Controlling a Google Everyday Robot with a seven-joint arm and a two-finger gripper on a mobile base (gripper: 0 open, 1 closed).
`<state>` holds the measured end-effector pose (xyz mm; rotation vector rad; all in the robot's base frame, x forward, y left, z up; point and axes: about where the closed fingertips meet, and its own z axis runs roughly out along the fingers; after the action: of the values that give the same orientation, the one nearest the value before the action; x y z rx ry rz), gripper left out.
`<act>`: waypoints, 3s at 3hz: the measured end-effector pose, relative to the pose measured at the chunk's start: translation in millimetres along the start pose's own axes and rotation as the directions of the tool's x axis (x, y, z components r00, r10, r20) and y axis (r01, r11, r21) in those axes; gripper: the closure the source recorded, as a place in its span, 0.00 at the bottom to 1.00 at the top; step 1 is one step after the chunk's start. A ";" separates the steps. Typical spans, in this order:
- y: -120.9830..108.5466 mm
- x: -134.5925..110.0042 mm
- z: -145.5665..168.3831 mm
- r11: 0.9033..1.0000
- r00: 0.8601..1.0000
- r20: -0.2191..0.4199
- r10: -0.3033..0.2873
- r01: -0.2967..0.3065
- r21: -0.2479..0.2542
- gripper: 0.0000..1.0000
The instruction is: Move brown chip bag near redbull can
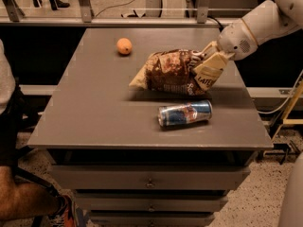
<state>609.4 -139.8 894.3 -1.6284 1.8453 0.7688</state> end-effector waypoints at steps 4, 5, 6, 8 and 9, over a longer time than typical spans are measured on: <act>3.2 9.7 1.2 0.999 0.999 0.009 0.036 -0.036 0.006 0.60; 0.4 8.6 4.1 0.999 0.999 0.013 0.036 -0.036 0.010 0.36; -2.1 7.6 7.0 0.999 0.999 0.016 0.036 -0.036 0.013 0.13; -4.4 6.7 9.9 0.999 0.999 0.019 0.036 -0.036 0.015 0.00; -0.8 3.3 -2.2 0.997 0.999 -0.033 0.027 -0.025 0.076 0.00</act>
Offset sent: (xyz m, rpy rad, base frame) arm -0.0297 -0.0210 -0.0059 -0.0044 0.0678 -0.0058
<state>609.8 -143.8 893.3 -1.5818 1.8995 0.6777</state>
